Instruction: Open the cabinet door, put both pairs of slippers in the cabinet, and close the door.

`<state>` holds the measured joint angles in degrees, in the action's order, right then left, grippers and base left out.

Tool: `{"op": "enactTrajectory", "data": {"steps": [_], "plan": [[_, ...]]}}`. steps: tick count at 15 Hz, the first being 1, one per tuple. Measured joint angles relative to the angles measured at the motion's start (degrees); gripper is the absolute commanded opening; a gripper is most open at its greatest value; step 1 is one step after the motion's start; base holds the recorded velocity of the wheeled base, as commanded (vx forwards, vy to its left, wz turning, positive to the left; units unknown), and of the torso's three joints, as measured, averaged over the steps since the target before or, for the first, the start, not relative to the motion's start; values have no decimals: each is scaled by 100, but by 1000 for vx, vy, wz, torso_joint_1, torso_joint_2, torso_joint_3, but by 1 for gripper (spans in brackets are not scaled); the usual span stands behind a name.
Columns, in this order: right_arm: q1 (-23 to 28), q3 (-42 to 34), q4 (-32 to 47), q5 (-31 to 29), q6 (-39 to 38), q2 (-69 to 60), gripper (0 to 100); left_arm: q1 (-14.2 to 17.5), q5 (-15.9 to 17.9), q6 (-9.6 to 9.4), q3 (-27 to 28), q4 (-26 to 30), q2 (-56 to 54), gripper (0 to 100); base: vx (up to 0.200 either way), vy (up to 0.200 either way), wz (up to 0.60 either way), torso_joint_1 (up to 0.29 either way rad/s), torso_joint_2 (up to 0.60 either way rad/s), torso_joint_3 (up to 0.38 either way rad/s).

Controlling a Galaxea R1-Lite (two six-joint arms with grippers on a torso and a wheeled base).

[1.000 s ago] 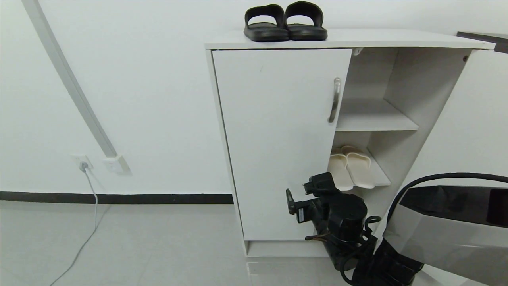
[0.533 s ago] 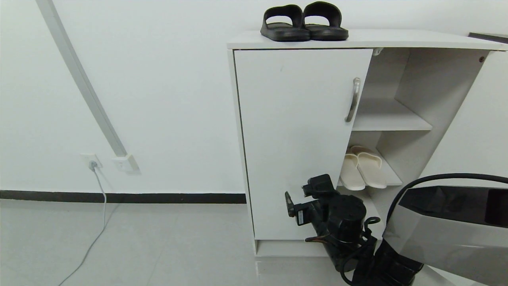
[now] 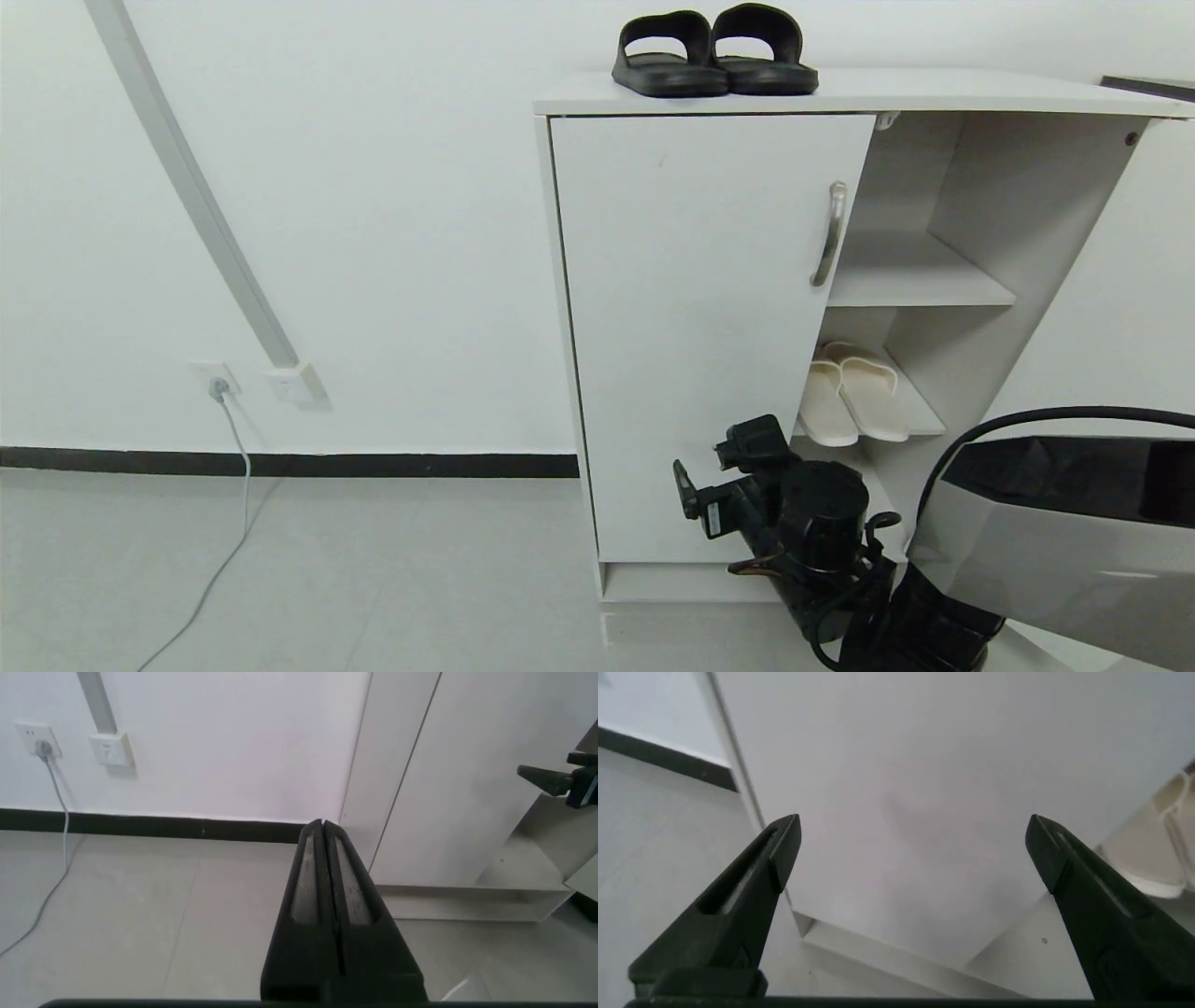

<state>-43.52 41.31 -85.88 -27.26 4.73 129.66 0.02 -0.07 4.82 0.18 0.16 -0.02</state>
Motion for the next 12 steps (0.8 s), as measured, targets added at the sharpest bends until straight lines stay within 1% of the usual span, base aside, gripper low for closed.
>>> {"op": "enactTrajectory", "data": {"steps": [3, 4, 7, 10, 12], "plan": [[-11, -68, 0, 27, 9, -22, 100, 0, 0, 0, 0, 0, 0, 0, 0, 0, 0, 0, 0, 0], [-35, -96, 7, 27, 9, -35, 100, 0, 0, 0, 0, 6, 0, 0, 0, 0, 0, -2, -173, -193], [-60, -140, 0, 28, 73, -74, 100, 0, 0, 0, -7, 11, 0, 0, 0, 0, 0, 15, -219, -338], [-71, -138, -28, 30, 82, -80, 100, 0, 2, 0, 4, -5, 0, 0, 0, 0, 0, 38, -543, -372], [-49, -149, -30, 28, 79, -83, 100, 0, 2, -2, 0, 2, 0, 0, 0, 0, 0, 102, -466, -354]]}}
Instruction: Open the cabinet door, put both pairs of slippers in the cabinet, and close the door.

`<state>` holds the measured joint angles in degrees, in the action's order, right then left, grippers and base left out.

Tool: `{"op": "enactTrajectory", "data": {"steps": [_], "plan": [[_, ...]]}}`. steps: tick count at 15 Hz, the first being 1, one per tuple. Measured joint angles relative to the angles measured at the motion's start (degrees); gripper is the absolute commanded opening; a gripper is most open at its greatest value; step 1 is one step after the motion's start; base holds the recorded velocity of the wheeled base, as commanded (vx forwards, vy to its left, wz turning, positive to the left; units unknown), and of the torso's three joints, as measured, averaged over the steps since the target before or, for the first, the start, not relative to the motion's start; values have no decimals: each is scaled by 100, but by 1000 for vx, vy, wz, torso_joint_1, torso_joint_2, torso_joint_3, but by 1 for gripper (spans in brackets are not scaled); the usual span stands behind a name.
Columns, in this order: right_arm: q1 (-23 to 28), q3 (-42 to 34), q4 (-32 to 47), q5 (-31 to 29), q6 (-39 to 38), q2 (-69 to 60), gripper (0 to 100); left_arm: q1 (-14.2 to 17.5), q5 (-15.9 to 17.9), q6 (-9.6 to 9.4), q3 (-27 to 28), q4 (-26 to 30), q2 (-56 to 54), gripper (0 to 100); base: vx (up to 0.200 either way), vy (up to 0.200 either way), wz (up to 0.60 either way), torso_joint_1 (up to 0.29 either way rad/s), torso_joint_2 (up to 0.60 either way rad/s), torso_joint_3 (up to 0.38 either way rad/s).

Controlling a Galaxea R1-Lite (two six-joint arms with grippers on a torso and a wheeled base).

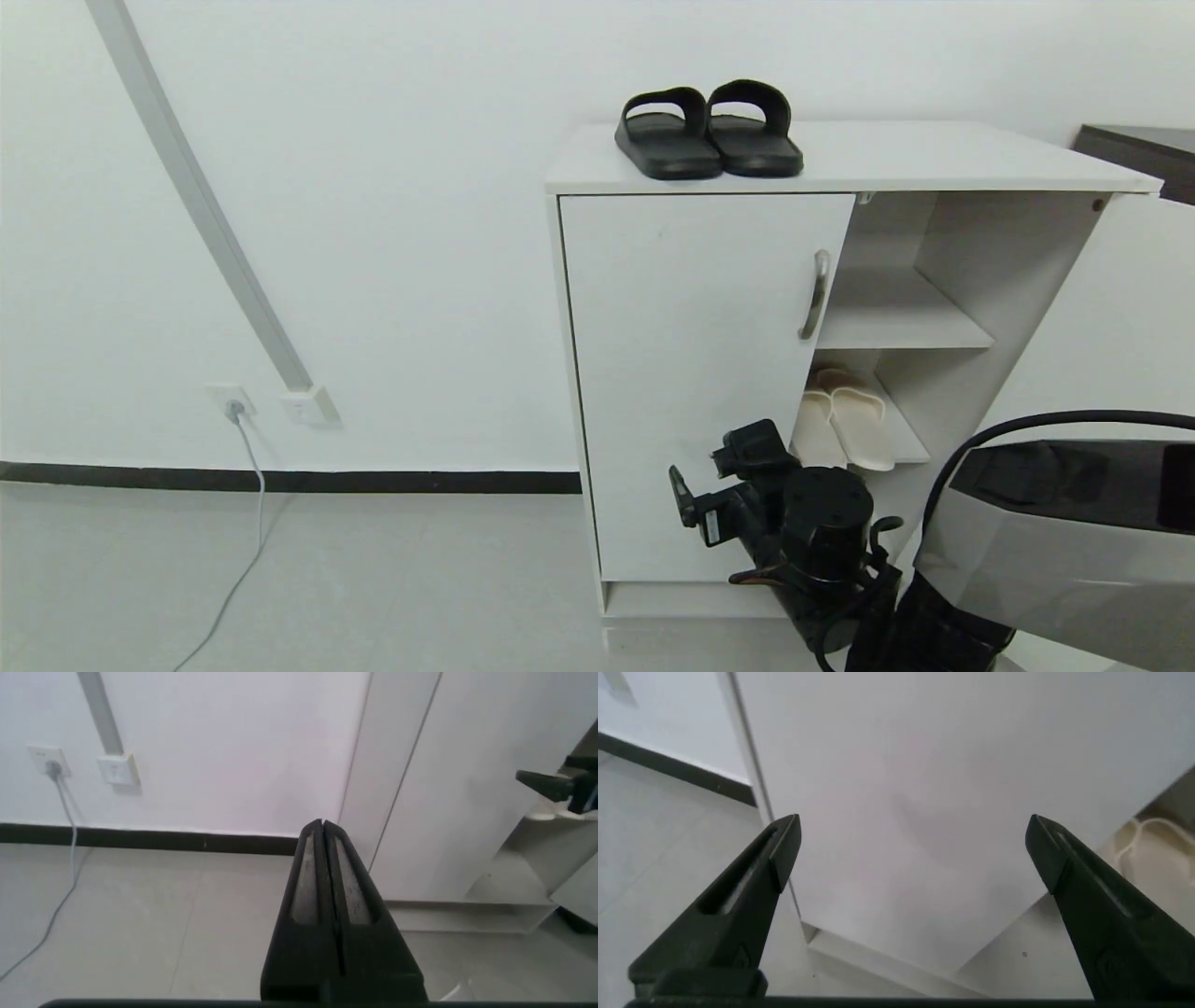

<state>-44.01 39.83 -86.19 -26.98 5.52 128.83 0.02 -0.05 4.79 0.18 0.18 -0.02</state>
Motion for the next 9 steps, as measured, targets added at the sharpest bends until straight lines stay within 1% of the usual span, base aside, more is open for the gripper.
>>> {"op": "enactTrajectory", "data": {"steps": [5, 9], "plan": [[5, 11, 0, 0, -2, 0, 100, 5, -2, 0, 0, 0, 0, 0, 0, 0, 0, 126, -461, -332], [7, 7, -2, -1, -6, 0, 100, 0, -2, 2, 0, -2, 0, 0, 0, 0, 0, 170, -482, -322]]}}
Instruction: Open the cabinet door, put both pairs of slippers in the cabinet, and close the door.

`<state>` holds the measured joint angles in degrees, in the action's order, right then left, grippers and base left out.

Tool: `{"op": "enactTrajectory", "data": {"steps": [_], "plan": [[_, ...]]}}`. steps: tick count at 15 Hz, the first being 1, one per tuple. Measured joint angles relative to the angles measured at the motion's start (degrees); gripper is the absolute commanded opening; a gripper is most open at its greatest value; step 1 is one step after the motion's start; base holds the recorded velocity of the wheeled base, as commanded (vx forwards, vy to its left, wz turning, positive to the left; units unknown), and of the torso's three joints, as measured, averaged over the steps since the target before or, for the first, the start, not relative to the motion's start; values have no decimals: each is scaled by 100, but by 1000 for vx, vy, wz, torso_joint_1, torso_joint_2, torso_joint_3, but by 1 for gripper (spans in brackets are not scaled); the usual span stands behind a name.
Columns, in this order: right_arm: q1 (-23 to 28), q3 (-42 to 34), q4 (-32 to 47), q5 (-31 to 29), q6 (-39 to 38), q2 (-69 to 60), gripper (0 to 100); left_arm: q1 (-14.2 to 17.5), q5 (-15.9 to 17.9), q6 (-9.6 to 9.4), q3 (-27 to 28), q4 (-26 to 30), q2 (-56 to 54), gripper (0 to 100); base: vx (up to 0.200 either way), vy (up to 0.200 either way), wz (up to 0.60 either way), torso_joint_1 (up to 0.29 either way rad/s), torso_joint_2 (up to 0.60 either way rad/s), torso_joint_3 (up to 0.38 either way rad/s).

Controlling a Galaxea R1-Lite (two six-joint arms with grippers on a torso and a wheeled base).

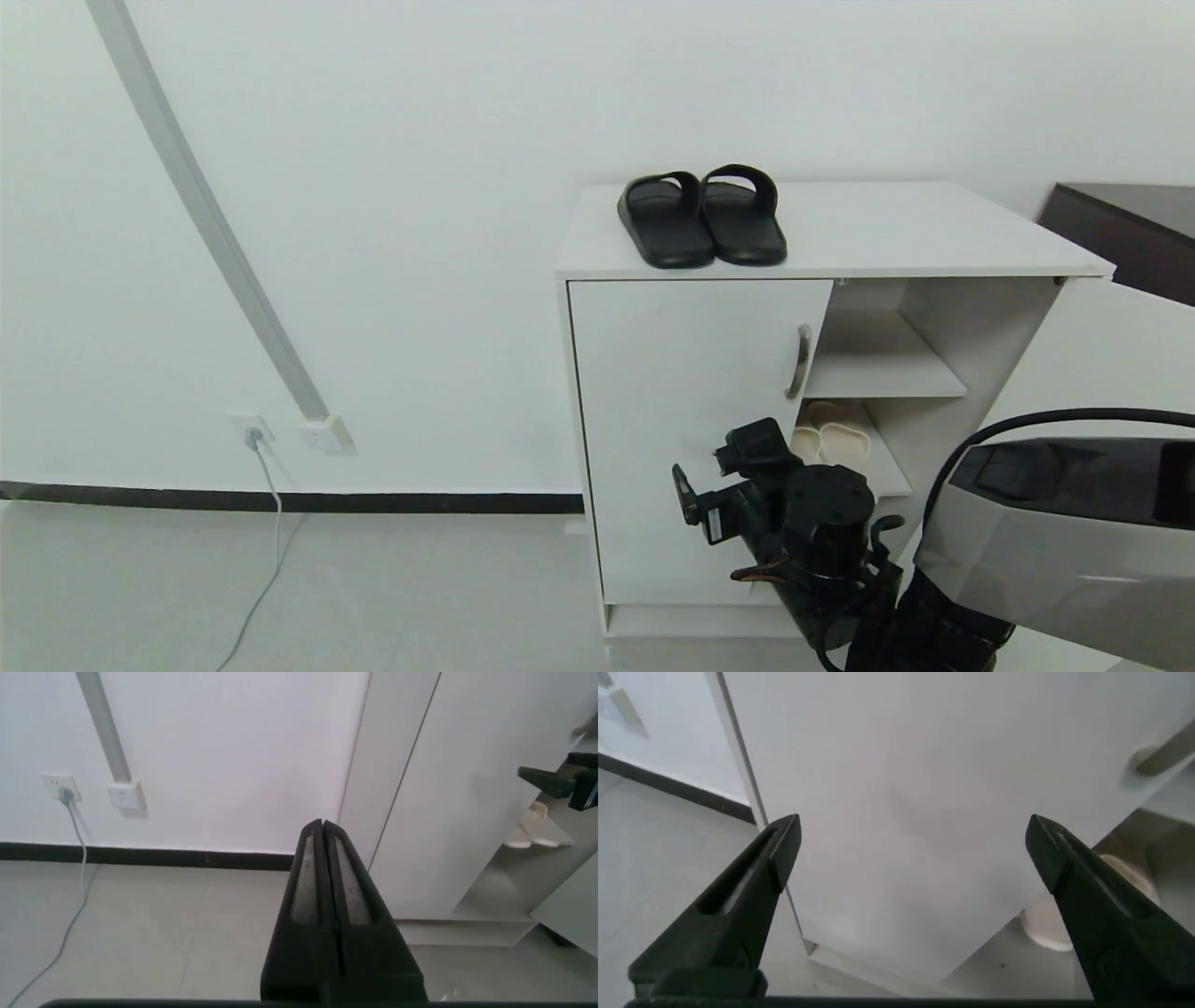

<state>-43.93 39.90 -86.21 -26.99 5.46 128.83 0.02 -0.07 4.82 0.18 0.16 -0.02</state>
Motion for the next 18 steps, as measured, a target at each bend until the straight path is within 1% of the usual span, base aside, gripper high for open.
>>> {"op": "enactTrajectory", "data": {"steps": [8, 16, 18], "plan": [[-5, -60, -55, 1, -2, 24, 100, -2, 0, 0, 0, 2, 0, 0, 0, 0, 0, 202, -517, -314], [15, -126, -215, 0, -2, 33, 100, 5, 0, -2, 0, 0, 0, 0, 0, 0, 0, 249, -572, -324], [-2, -165, -296, 6, 1, 44, 100, 0, 0, -2, 0, -2, 0, 0, 0, 0, 0, 88, -208, -105]]}}
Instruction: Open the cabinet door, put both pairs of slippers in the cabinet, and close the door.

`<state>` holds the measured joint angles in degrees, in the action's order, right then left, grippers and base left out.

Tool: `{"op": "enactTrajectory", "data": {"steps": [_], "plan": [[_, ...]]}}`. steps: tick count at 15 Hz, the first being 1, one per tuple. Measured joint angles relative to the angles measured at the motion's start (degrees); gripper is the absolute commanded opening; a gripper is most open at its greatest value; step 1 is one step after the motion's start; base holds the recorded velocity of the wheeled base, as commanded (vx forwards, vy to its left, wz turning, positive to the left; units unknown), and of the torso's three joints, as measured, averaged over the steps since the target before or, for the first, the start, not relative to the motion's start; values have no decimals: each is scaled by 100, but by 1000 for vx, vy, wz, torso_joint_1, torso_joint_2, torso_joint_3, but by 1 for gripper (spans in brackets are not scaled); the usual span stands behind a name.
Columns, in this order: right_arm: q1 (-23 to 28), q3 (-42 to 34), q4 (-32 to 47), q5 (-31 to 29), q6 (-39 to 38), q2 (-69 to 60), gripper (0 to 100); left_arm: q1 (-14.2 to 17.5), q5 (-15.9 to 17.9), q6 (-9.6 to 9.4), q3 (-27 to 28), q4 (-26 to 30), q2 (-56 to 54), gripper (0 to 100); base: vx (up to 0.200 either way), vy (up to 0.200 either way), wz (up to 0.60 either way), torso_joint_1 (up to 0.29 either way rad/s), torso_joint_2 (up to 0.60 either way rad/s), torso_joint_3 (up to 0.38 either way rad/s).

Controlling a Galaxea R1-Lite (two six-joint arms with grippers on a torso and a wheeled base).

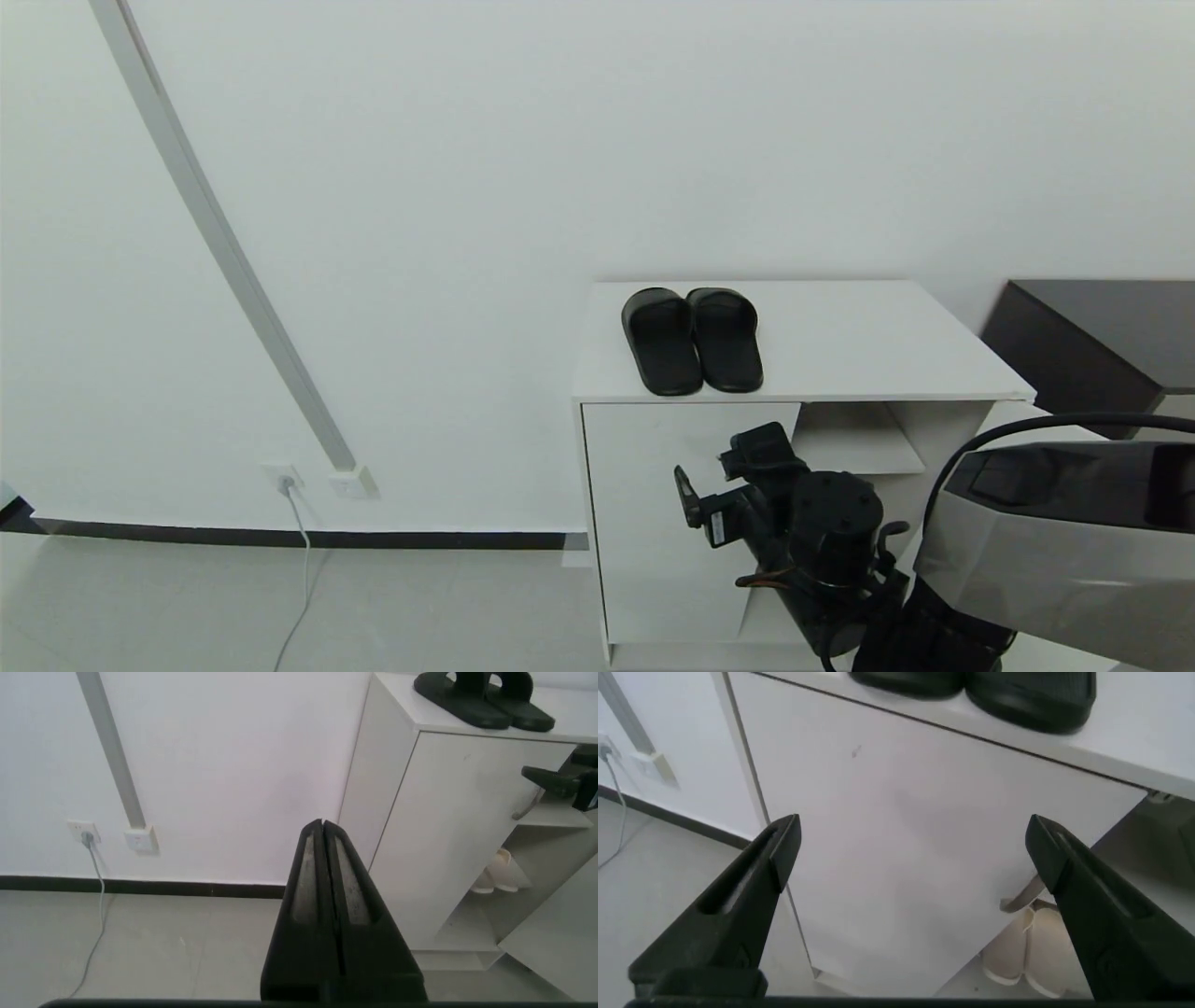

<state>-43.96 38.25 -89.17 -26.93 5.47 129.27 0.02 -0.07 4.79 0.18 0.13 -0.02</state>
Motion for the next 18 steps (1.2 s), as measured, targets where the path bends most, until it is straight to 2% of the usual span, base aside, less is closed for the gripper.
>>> {"op": "enactTrajectory", "data": {"steps": [3, 6, 7, 8, 11, 13, 16, 18], "plan": [[63, 110, 11, -79, 323, 98, 100, 5, 0, -4, 0, 5, 0, 0, 0, 0, 0, 11, -17, -9], [240, 590, 150, -134, 689, 118, 100, 0, 0, -4, 0, 5, 0, 0, 0, 0, 0, 0, 0, 0], [286, 756, 411, -134, 744, 66, 100, 2, 0, -4, 0, 5, 0, 0, 0, 0, 0, 0, 0, 0], [311, 903, 1002, -132, 679, -49, 100, 5, 0, -6, 0, 5, 0, 0, 0, 0, 0, 0, 0, 0], [290, 1602, 3249, -132, -230, -542, 100, 2, 0, -6, 0, 5, 2, 0, 0, 0, 0, 0, 0, 0], [278, 2244, 4281, -162, -580, -852, 100, 0, 0, -6, 0, 5, 0, 0, 0, 0, 0, 0, 0, 0], [282, 3032, 4582, -184, -702, -1042, 100, 0, 0, -6, 0, 5, 0, 0, 0, 0, 0, 0, 0, 0], [312, 3202, 4593, -184, -713, -981, 100, 5, 0, -12, 0, 5, 0, 0, 0, 0, 0, 0, 0, 0]]}}
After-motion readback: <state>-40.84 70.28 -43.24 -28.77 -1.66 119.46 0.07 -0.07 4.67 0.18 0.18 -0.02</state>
